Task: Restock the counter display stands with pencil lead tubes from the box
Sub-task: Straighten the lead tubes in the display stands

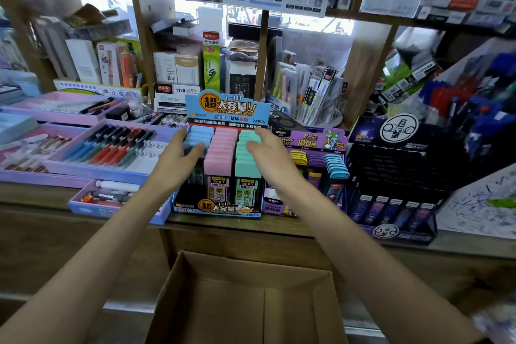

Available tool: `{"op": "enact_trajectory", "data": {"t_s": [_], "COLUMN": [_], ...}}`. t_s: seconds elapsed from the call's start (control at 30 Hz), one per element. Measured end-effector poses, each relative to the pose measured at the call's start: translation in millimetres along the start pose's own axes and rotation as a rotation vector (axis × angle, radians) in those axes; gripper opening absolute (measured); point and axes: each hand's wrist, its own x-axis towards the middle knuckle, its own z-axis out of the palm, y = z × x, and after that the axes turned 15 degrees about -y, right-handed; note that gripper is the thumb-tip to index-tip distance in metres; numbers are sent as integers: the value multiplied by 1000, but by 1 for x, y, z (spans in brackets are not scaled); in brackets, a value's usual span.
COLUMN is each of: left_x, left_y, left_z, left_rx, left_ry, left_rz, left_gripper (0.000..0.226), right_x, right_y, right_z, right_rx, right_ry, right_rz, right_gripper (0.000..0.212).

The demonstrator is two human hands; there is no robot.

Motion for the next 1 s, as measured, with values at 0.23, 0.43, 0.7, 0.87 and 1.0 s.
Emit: {"op": "enact_trajectory", "data": {"t_s": [0.23, 0.43, 0.7, 0.87, 1.0], "left_x": [0, 1, 2, 1, 0], "left_y": [1, -4, -6, -6, -7], "left_z": [7, 4, 4, 4, 2], "left_rx": [7, -11, 17, -6, 22], "left_ry": [29, 2, 16, 15, 11], "left_rz": [11, -3, 1, 5, 5], "left_gripper": [54, 58, 57, 56, 56], "right_x": [6, 14, 22, 38, 40], "right_y": [22, 30, 27, 22, 27], "right_z": [26, 32, 28, 23, 23], "right_rx": [42, 42, -40, -78, -241], "right_ry": [80, 123, 153, 167, 137], "right_rz": [14, 13, 26, 26, 25], "right_gripper": [57, 60, 56, 42, 54]}}
